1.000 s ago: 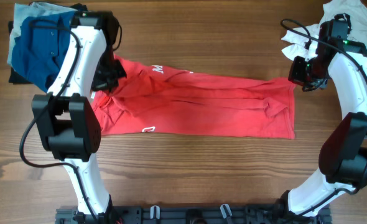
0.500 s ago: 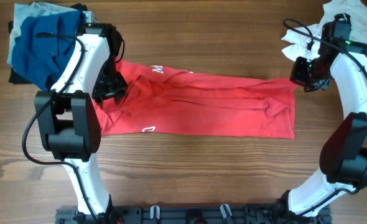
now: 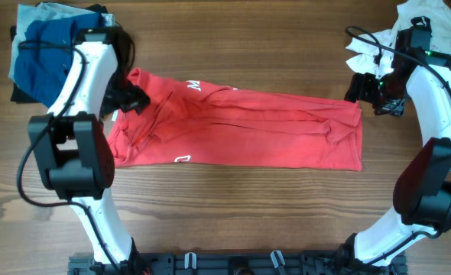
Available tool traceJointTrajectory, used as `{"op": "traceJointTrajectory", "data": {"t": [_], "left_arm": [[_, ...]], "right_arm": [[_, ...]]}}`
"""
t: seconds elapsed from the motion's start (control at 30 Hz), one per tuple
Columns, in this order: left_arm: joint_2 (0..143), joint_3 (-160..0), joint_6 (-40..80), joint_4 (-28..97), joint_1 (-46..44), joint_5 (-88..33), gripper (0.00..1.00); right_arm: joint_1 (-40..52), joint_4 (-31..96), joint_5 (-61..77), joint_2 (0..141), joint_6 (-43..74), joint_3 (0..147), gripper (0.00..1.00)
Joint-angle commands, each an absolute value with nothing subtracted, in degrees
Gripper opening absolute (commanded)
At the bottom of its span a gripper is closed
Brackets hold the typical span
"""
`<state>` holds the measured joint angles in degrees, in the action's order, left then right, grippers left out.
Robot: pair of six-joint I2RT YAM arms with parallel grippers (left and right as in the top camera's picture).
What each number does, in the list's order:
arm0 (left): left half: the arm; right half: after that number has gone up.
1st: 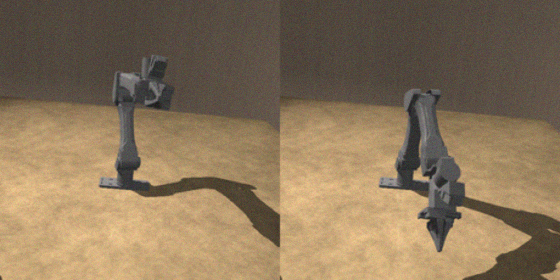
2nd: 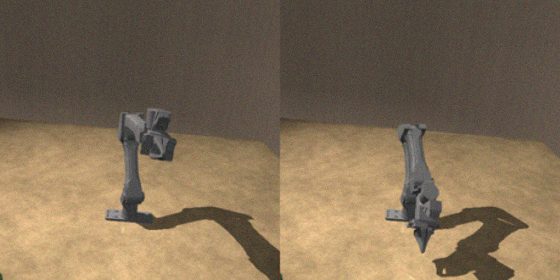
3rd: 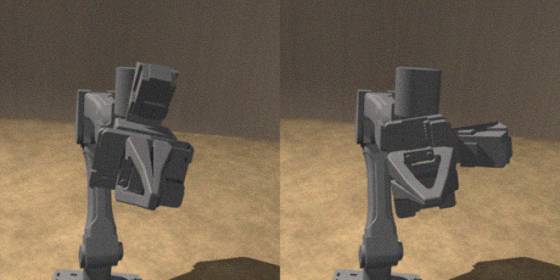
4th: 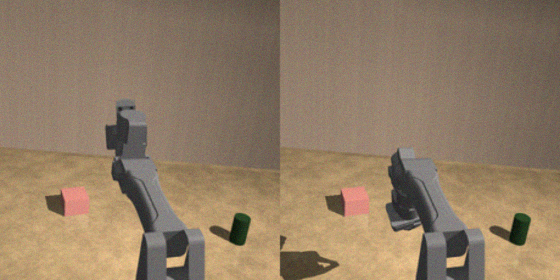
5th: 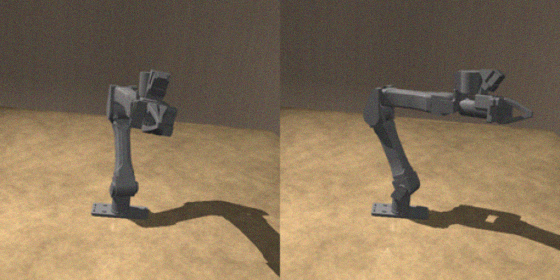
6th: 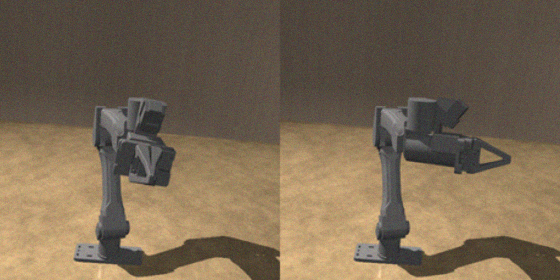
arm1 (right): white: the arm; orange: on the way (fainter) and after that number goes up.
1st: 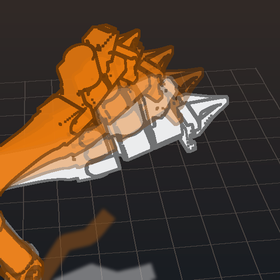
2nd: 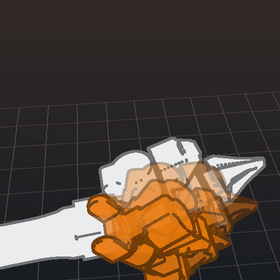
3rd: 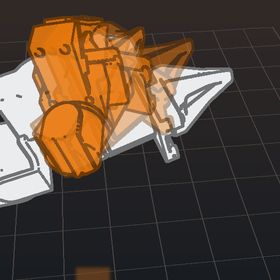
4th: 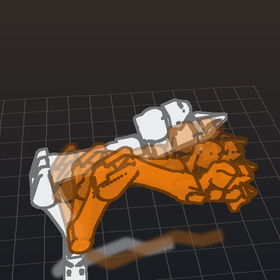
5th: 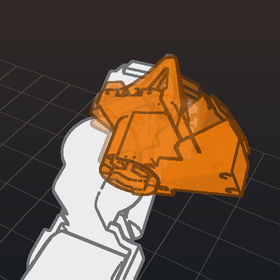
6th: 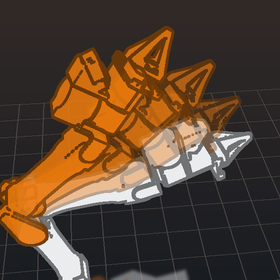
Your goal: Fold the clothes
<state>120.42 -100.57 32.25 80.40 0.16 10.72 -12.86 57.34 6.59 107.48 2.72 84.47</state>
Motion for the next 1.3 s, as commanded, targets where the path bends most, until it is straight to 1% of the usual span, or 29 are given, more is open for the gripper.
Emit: {"op": "traceJointTrajectory", "data": {"t": [0.0,0.1,0.2,0.23,0.27,0.33,0.37,0.53,0.77,0.8,0.87,0.93,1.03,1.1,1.27], "left_arm": [[113.69,-101.49,33.5,74.56,0.34,6.76,1.0],[112.6,-101.49,33.5,70.08,0.32,5.37,1.0],[112.6,-101.47,33.47,67.11,0.45,5.39,1.0],[112.62,-101.47,33.47,66.22,0.51,5.39,1.0],[112.62,-101.47,33.45,65.1,0.54,5.41,1.0],[112.6,-101.47,33.26,63.79,0.56,5.5,1.0],[112.62,-101.47,33.26,62.87,0.54,5.63,1.0],[112.62,-101.47,33.01,61.95,0.56,6.92,1.0],[112.62,-101.47,33.01,62.08,0.54,8.62,1.0],[112.62,-101.47,33.01,62.06,0.54,8.62,1.0],[112.62,-101.47,32.99,62.04,0.54,8.62,1.0],[112.62,-101.47,31.46,62.06,0.54,8.69,1.0],[112.62,-101.47,29.1,62.61,0.56,10.39,1.0],[112.62,-101.47,29.12,62.89,0.73,10.52,1.0],[112.62,-101.47,29.12,63.64,0.93,10.55,1.0]], "right_arm": [[-13.1,56.38,8.62,106.65,-1.15,81.38,0.9],[-13.1,55.05,7.88,106.65,-1.3,78.24,0.91],[-13.1,53.93,7.29,106.65,-1.1,75.59,0.9],[-13.1,53.39,7.29,106.65,-1.13,74.59,0.84],[-13.1,52.4,7.29,106.65,-1.08,73.23,0.8],[-13.1,50.78,7.27,106.65,-0.86,71.48,0.78],[-13.1,48.03,7.03,106.67,-0.84,69.36,0.77],[-13.1,40.18,3.81,106.65,0.21,64.6,0.76],[-13.08,30.39,3.88,106.67,0.23,57.3,0.76],[-13.08,29.8,3.88,106.67,0.97,56.51,0.72],[-12.97,30.17,4.45,106.67,1.69,55.88,0.59],[-12.91,31.9,5.56,106.67,2.31,55.79,0.26],[-12.93,34.76,6.0,106.61,9.56,55.81,0.04],[-12.95,35.0,6.0,106.5,12.16,55.88,0.04],[-13.98,34.52,6.02,106.15,14.0,58.06,0.04]]}}
